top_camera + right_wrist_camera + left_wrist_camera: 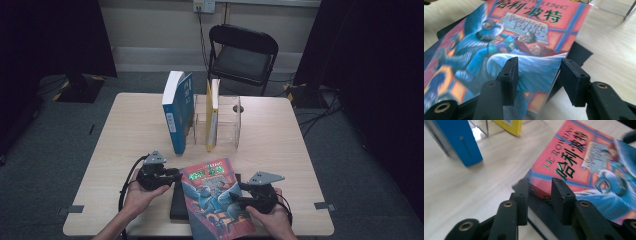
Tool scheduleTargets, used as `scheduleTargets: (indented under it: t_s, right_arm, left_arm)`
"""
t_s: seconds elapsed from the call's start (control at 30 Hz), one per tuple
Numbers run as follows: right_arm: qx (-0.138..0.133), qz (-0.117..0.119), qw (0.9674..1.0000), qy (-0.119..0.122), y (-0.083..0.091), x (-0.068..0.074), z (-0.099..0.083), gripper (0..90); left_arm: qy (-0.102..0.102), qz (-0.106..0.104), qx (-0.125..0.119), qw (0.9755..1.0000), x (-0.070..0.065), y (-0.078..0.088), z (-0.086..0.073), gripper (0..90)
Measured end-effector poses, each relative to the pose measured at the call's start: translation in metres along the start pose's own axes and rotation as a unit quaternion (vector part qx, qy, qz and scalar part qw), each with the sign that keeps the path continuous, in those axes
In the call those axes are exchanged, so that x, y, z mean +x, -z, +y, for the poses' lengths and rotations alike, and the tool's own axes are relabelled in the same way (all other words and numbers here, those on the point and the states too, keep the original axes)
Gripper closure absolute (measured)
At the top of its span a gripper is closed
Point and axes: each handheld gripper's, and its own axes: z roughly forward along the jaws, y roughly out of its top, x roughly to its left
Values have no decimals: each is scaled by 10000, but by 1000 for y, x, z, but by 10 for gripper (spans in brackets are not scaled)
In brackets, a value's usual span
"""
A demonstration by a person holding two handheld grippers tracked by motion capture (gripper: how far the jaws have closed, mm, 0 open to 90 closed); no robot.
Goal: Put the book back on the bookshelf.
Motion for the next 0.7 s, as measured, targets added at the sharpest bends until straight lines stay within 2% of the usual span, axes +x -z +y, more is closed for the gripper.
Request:
scheduleTargets:
  t_s: [0.1,0.17,0.27,0.3,0.33,0.37,0.4,0.47,0.5,0.57,0.7]
  right_arm:
    - [-24,17,10000,-52,5,3,-6,497]
    - [-35,16,10000,-89,8,3,-8,497]
    - [-89,90,9998,-163,7,1,-9,496]
    - [-117,139,9996,-213,6,-1,-9,503]
    - [-127,144,9995,-232,6,-3,-8,519]
    - [-136,90,9996,-230,5,-4,-7,532]
    - [-147,52,9996,-240,4,-7,-4,531]
    - [-181,27,9994,-295,0,-12,1,535]
    - [-199,-16,9992,-346,-3,-15,4,540]
    - [-242,-20,9988,-421,-9,-22,11,553]
    - [-322,-179,9978,-552,-20,-28,16,536]
  left_arm:
    - [196,5,-90,9998,3,-9,5,684]
    - [230,97,-21,9997,5,-11,6,641]
    - [380,-80,-10,9992,3,-7,5,593]
    - [393,-178,21,9991,0,-5,4,585]
    - [364,-293,68,9989,-4,-3,3,621]
    - [296,-321,48,9990,-9,-1,1,626]
    - [253,-416,-3,9988,-14,2,0,611]
    - [170,-608,60,9980,-22,3,-3,596]
    - [135,-587,110,9981,-26,2,-4,585]
    - [261,-616,197,9976,-27,-2,-7,568]
    - [376,-605,133,9974,-25,-3,-9,544]
